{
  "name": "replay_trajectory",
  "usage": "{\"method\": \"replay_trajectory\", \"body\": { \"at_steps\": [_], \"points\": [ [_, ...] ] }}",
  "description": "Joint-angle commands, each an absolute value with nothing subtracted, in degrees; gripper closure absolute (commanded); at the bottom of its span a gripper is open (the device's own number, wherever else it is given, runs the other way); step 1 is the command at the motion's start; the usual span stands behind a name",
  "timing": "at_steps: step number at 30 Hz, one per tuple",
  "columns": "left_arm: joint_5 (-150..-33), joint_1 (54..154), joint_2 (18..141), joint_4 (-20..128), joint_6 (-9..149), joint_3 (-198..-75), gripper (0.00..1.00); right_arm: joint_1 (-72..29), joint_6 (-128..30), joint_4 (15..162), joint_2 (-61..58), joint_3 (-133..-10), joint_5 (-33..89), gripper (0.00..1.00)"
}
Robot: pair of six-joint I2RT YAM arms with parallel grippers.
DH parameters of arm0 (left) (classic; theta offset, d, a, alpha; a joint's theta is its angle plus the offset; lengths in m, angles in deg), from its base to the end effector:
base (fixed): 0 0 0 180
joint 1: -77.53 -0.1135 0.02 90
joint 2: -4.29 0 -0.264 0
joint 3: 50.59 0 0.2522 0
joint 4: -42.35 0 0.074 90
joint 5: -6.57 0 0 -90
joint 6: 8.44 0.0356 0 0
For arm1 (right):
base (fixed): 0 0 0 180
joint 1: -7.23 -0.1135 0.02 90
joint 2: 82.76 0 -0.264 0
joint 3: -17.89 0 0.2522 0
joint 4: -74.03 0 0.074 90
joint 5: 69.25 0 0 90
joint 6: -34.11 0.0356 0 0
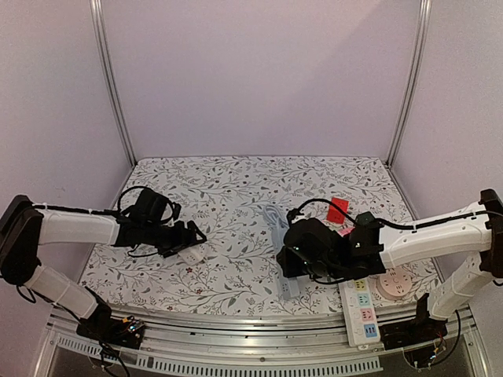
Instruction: Pull the plug off the socket
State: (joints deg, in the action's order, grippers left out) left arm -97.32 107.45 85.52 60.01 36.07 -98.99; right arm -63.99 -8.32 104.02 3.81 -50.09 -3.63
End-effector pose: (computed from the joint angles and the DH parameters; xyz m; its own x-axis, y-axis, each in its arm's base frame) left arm 0.2217 -0.1375 0.1539 -0.9085 -0.2759 -0.3139 -0.0446 0.8109 -0.5835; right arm 0.1149 0.2922 0.2168 -0.7345 -0.0717 -0.6748 -0.3443 0.8963 0.2795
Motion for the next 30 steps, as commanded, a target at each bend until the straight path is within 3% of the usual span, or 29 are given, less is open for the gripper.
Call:
{"method": "replay_trajectory", "body": {
  "at_steps": [1,5,14,18,30],
  "points": [
    [-91.79,106.74,79.88,62.99,36.5,-98.11,0.08,-64.11,-8.21,100.6,6.54,-53.13,-2.85,1.0],
    [-84.59,106.71,73.81,69.04,35.76,-98.04,0.02,-64.07,-8.52,100.43,9.78,-55.48,-0.01,1.0],
    [-85.13,107.28,62.88,67.1,30.57,-94.51,0.02,-64.07,-7.71,96.93,22.46,-63.06,10.3,1.0],
    [-85.88,107.54,61.03,68.36,31.46,-95.69,0.02,-64.1,-7.75,97.01,26.25,-64.79,11.77,0.93],
    [-87.55,110.82,63.1,67.89,33.42,-99.13,0.01,-64.09,-9.89,101.28,23.17,-63.73,7.57,0.23]
  ]
}}
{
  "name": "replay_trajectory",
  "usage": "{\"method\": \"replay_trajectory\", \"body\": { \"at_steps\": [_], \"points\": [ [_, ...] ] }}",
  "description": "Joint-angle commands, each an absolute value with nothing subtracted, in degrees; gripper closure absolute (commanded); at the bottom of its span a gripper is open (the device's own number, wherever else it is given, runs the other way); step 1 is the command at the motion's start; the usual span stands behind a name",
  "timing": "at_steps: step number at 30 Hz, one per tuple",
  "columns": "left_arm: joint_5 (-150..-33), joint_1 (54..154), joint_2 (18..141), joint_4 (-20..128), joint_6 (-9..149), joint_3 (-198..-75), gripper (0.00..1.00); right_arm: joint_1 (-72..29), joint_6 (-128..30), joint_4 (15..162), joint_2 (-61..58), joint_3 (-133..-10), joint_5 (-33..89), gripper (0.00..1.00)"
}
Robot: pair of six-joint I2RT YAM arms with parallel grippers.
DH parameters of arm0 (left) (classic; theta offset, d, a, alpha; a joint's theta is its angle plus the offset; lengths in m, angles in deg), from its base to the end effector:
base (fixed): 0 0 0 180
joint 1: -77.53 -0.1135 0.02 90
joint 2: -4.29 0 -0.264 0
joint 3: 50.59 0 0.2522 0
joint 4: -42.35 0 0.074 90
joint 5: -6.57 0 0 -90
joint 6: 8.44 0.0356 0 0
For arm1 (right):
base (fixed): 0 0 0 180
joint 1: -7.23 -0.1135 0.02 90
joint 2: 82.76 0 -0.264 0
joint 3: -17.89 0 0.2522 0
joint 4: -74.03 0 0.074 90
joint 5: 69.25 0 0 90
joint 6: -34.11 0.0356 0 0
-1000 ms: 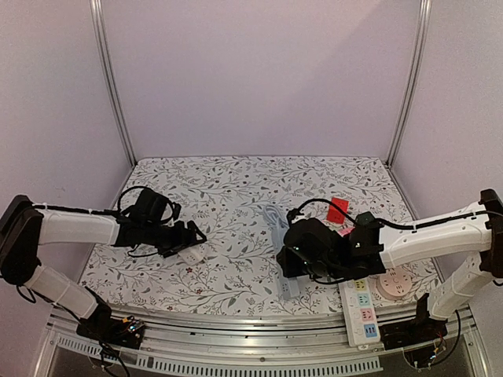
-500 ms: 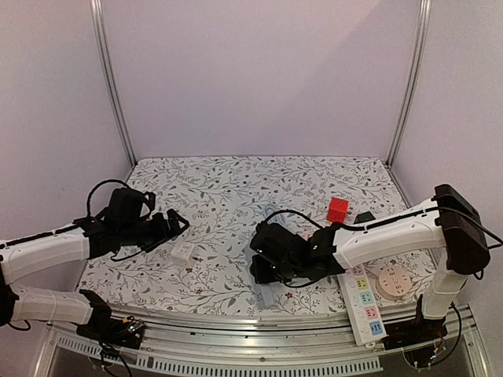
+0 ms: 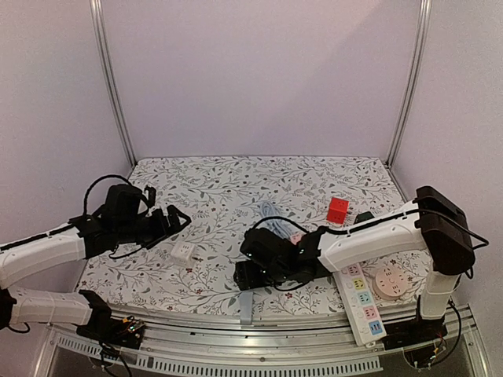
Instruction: Pull the plug off the socket
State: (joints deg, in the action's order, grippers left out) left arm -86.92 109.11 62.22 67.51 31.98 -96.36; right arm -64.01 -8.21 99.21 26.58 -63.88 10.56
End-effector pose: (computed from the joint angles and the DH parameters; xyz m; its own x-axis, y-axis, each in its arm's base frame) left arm 0.1807 -0.1136 0.2177 -0.7642 -0.4222 -0.4875 -0.0275 0.7766 -0.6294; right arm 0.1336 0.3739 0.1591 -0.8360 -0.1984 -0.5117 -0.4150 0.8387 0.3527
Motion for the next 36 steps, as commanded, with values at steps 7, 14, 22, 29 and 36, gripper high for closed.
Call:
{"method": "replay_trajectory", "body": {
  "at_steps": [7,14,22,29,36],
  "points": [
    [-87.39,113.03,63.12,68.75,34.52,-101.09,0.01,-64.01,-12.76,110.33,10.99,-59.97,-1.59,0.03],
    [-85.9,115.74,62.41,68.59,35.42,-101.39,0.01,-58.84,-11.99,120.22,2.25,-56.22,-7.06,0.03],
    [-84.05,119.67,61.71,68.12,34.99,-101.21,0.02,-52.92,-14.73,124.59,5.16,-58.21,-5.22,0.21],
    [-83.61,121.86,61.01,66.5,33.62,-99.72,0.02,-49.59,-17.15,124.54,12.86,-63.04,-2.97,0.26],
    [-82.11,122.27,59.96,65.78,33.61,-98.59,0.02,-48.05,-18.94,124.58,17.71,-66.13,-2.49,0.33]
  ]
}}
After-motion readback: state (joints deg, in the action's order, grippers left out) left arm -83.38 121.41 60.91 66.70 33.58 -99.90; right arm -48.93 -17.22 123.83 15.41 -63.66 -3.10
